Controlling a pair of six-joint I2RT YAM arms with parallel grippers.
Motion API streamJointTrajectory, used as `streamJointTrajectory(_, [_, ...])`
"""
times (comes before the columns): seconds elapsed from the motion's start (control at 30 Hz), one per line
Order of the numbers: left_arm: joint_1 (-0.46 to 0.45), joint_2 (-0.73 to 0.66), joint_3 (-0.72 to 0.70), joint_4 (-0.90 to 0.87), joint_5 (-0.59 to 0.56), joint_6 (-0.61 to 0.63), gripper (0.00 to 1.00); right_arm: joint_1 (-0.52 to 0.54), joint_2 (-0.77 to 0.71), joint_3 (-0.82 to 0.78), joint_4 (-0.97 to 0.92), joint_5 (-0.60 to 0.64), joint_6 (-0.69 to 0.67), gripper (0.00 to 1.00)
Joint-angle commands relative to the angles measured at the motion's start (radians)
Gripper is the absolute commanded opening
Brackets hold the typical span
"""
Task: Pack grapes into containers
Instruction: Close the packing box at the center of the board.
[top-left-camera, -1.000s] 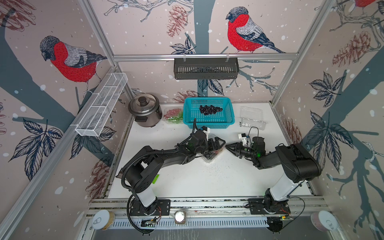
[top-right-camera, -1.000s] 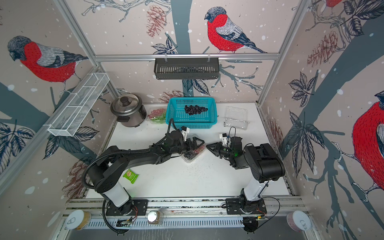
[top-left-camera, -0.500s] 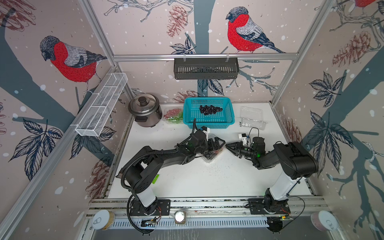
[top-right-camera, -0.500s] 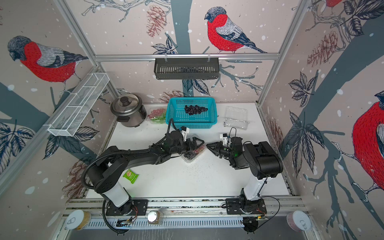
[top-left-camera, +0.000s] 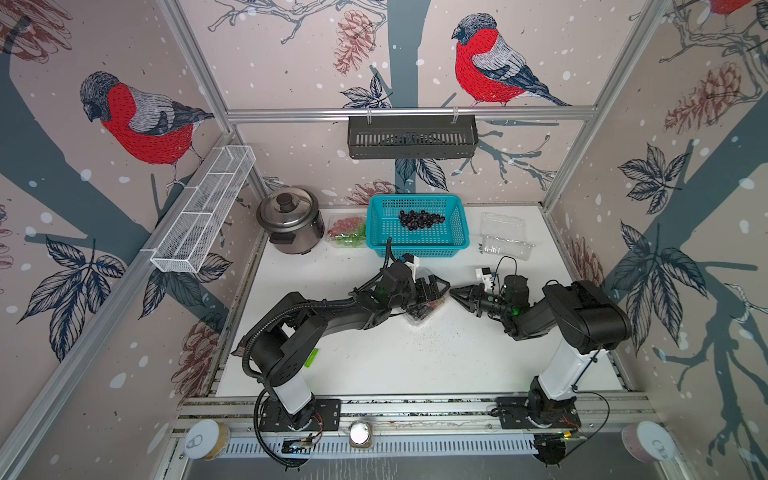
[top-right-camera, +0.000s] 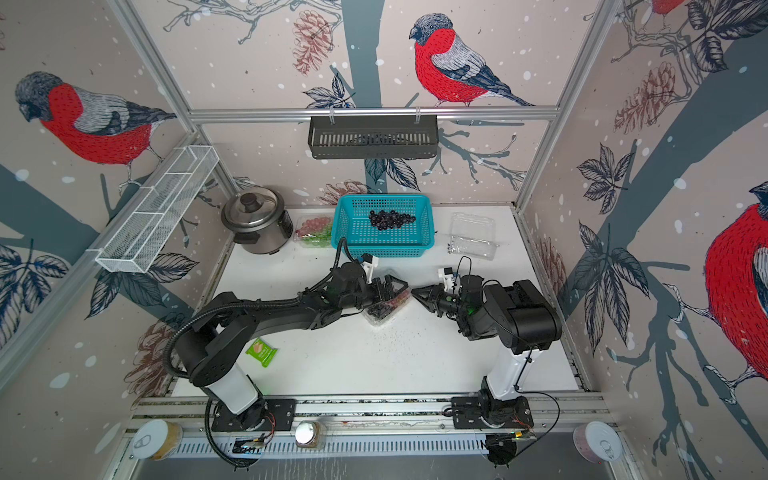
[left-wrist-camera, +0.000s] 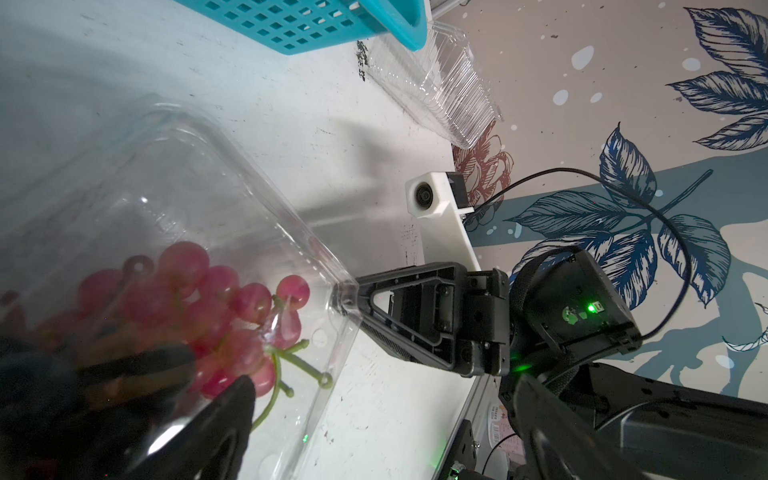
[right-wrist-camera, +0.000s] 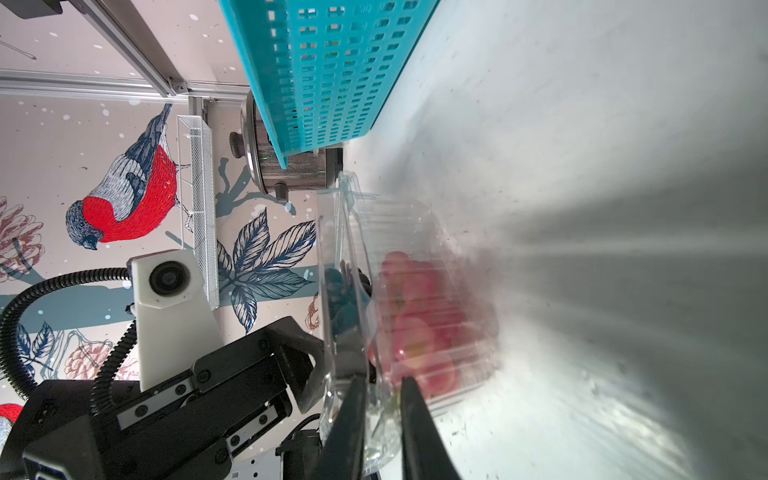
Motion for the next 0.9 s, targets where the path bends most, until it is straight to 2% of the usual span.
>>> streamJointTrajectory(0.0, [-0.002, 0.001, -0.007, -0.003, -0.011, -0.011, 0.97, 0.003, 0.009, 0.0, 0.043, -0.007, 0.014, 0.18])
streamJointTrajectory(0.6, [-0.002, 0.002, -0.009, -0.001, -0.011, -0.012, 0.97, 0.005, 0.046, -0.037, 0.123, -0.006, 0.049, 0.1])
streamJointTrajectory(0.73, [0.0, -0.008, 0.008, -0.034, -0.015, 0.009, 0.97, 0.0, 0.043, -0.041, 0.14, -0.01, 0.059, 0.11])
streamJointTrajectory(0.87, [0.004, -0.044, 0.061, -0.126, -0.035, 0.072, 0.97, -0.005, 0.013, -0.039, 0.104, -0.007, 0.044, 0.17])
